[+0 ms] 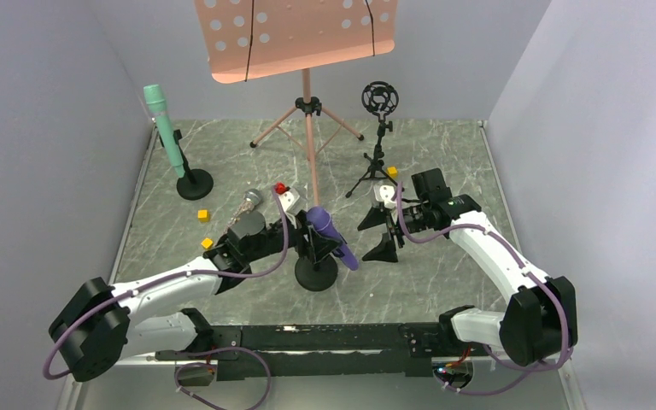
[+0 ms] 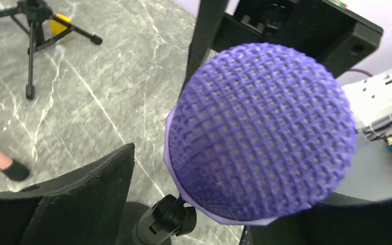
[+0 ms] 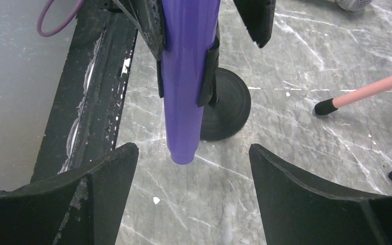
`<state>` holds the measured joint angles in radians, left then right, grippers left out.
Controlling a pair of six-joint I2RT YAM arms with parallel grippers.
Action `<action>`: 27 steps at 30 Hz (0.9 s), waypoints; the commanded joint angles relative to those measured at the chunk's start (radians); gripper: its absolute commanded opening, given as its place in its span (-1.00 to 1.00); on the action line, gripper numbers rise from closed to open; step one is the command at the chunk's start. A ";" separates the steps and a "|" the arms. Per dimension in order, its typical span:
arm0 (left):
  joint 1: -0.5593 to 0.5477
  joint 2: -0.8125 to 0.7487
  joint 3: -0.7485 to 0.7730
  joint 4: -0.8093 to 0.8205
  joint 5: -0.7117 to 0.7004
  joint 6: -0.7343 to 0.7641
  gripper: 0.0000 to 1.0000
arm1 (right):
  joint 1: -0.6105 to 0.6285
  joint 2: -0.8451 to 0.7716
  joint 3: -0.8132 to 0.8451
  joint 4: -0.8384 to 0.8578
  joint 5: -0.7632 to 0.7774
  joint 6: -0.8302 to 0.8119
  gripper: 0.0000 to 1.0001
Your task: Attach the microphones to the stand
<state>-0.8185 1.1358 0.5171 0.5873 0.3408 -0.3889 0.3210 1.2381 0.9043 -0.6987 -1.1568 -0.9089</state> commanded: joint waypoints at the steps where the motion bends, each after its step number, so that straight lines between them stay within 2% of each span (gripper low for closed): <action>1: 0.007 -0.059 -0.004 -0.194 -0.071 -0.022 0.70 | -0.003 -0.035 -0.014 0.065 -0.051 0.024 0.73; 3: 0.007 -0.106 -0.009 -0.205 -0.078 -0.019 0.83 | -0.003 -0.034 -0.015 0.069 -0.050 0.030 0.74; 8: 0.007 -0.252 -0.004 -0.284 -0.068 0.018 0.94 | 0.002 -0.040 -0.005 0.119 -0.043 0.113 0.76; 10: 0.007 -0.318 -0.002 -0.336 -0.059 0.040 0.96 | 0.012 -0.045 0.004 0.152 -0.021 0.176 0.77; 14: 0.007 -0.442 0.006 -0.456 -0.055 0.077 0.97 | 0.062 -0.038 0.052 0.114 0.086 0.205 0.79; 17: 0.008 -0.538 -0.012 -0.559 -0.144 0.096 0.99 | 0.104 -0.039 0.075 0.136 0.153 0.285 0.79; 21: 0.007 -0.665 -0.097 -0.640 -0.306 0.027 0.99 | 0.202 -0.054 0.065 0.233 0.253 0.427 0.79; 27: 0.007 -0.893 -0.272 -0.634 -0.408 -0.151 0.99 | 0.251 -0.031 0.070 0.314 0.305 0.505 0.79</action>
<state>-0.8112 0.3511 0.3191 -0.0044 0.0486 -0.4129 0.5636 1.2102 0.9371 -0.4751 -0.9119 -0.4927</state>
